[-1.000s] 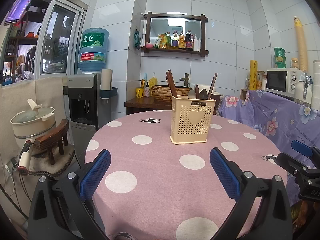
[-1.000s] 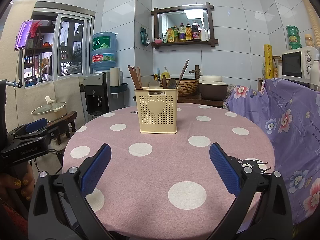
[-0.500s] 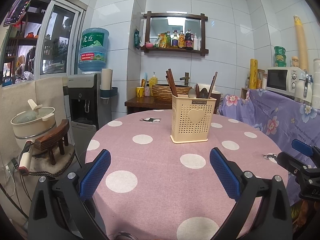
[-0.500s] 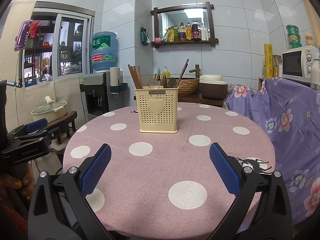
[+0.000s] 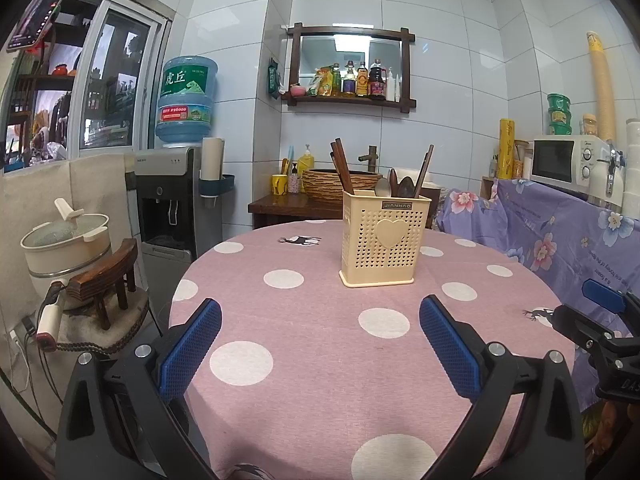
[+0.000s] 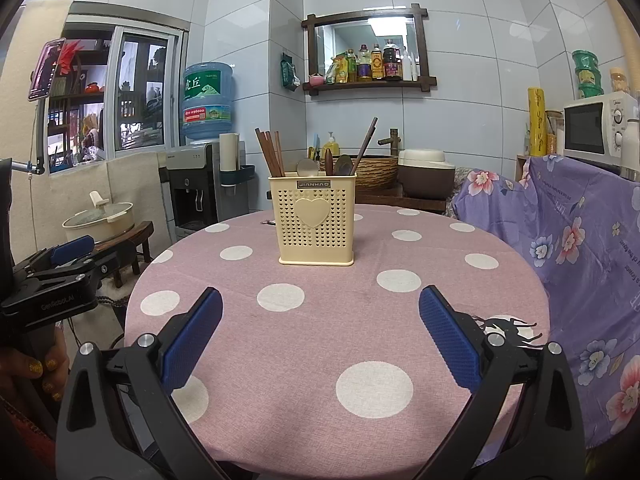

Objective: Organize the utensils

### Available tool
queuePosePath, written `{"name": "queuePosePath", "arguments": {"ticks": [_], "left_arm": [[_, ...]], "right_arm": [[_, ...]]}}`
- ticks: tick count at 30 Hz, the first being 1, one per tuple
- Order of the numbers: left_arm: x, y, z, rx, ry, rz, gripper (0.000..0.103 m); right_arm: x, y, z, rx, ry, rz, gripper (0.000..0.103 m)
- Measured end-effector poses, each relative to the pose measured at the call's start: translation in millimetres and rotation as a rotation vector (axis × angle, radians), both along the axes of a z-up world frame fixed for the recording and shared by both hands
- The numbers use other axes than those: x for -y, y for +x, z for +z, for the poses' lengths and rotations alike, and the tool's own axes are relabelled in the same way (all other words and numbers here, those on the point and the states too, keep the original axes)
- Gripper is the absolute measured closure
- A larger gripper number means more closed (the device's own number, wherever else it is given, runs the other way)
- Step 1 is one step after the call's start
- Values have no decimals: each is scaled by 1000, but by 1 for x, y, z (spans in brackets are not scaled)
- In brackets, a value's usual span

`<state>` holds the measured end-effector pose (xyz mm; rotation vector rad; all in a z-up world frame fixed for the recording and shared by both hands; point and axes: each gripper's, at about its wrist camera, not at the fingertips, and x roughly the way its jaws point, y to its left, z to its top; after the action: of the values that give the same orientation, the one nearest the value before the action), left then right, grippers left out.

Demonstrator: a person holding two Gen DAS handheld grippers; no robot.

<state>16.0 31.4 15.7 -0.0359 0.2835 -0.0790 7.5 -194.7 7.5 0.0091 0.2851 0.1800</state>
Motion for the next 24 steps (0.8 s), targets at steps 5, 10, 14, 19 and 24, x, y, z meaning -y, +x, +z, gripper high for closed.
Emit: {"name": "queuePosePath", "arguments": {"ticks": [5, 10, 14, 19, 24], "left_arm": [[1, -2, 0, 0, 3, 3, 5], [1, -2, 1, -3, 1, 2, 5], [2, -2, 1, 1, -2, 2, 5], [3, -1, 2, 4, 3, 3, 5], [4, 1, 2, -8, 4, 5, 5]], "right_arm": [[1, 1, -1, -5, 1, 2, 6], [0, 1, 0, -5, 0, 1, 6], [0, 1, 0, -6, 1, 1, 6], [0, 1, 0, -6, 1, 2, 6], [0, 1, 0, -6, 1, 1, 6]]}}
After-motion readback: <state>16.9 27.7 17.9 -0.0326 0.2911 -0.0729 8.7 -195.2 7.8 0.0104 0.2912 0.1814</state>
